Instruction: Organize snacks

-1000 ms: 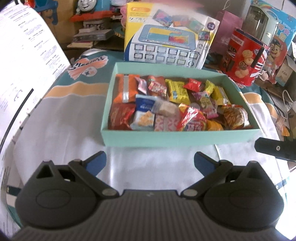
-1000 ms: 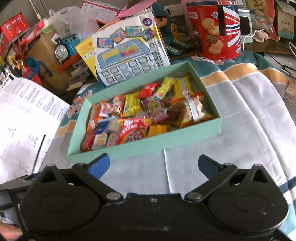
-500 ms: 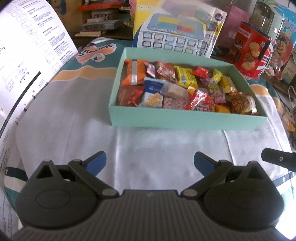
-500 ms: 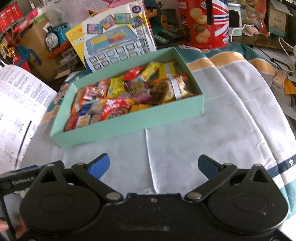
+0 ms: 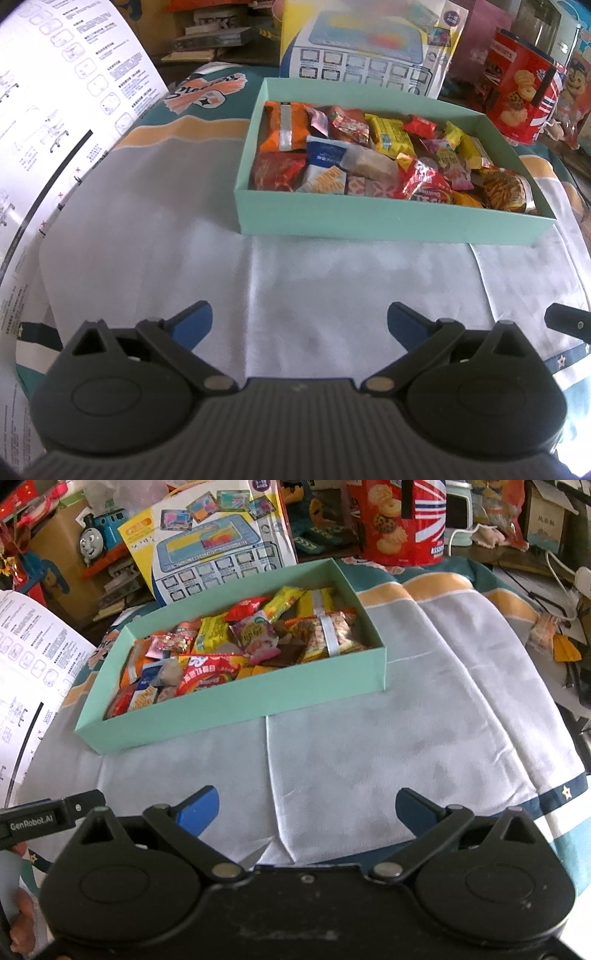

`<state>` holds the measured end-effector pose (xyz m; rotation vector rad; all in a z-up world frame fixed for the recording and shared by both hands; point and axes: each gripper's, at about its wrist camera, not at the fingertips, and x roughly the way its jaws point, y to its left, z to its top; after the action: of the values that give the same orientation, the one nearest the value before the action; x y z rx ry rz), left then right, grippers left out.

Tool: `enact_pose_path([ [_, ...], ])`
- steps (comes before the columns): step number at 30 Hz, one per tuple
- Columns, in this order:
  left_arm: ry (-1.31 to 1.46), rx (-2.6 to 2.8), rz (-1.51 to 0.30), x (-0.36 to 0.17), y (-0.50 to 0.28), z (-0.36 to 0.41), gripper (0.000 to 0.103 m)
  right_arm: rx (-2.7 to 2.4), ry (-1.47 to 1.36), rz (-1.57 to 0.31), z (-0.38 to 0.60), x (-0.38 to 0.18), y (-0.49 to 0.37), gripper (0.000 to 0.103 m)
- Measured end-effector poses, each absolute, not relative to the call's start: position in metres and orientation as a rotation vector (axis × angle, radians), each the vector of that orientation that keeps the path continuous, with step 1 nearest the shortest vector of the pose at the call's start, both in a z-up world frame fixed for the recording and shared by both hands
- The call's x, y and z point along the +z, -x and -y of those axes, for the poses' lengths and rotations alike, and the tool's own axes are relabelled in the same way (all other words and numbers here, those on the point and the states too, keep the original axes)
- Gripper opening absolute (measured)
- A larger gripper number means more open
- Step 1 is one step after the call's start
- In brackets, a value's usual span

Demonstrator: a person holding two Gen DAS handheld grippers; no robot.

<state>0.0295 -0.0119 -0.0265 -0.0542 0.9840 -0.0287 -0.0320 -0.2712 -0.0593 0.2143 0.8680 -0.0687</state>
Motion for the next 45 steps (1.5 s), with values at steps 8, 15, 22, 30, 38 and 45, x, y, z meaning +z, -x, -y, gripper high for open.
enact_pose_path([
  [8, 0.060, -0.015, -0.972, -0.021, -0.031, 0.008, 0.103, -0.063, -0.190, -0.853, 0.268, -0.052, 0.027, 0.103],
  [15, 0.067, -0.005, -0.963, -0.018, -0.033, 0.004, 0.103, -0.068, -0.172, -0.853, 0.266, -0.050, 0.026, 0.103],
  [22, 0.068, 0.000, -0.956, -0.016, -0.034, 0.000, 0.103, -0.072, -0.166, -0.853, 0.267, -0.048, 0.025, 0.103],
  [30, 0.070, 0.013, -0.951, -0.012, -0.036, -0.003, 0.103, -0.066, -0.148, -0.855, 0.266, -0.046, 0.022, 0.103],
  [38, 0.072, 0.026, -0.948, -0.010, -0.039, -0.007, 0.103, -0.057, -0.132, -0.859, 0.266, -0.044, 0.018, 0.103],
  [45, 0.070, 0.020, -0.952, -0.010, -0.040, -0.008, 0.103, -0.053, -0.125, -0.865, 0.267, -0.044, 0.016, 0.103],
])
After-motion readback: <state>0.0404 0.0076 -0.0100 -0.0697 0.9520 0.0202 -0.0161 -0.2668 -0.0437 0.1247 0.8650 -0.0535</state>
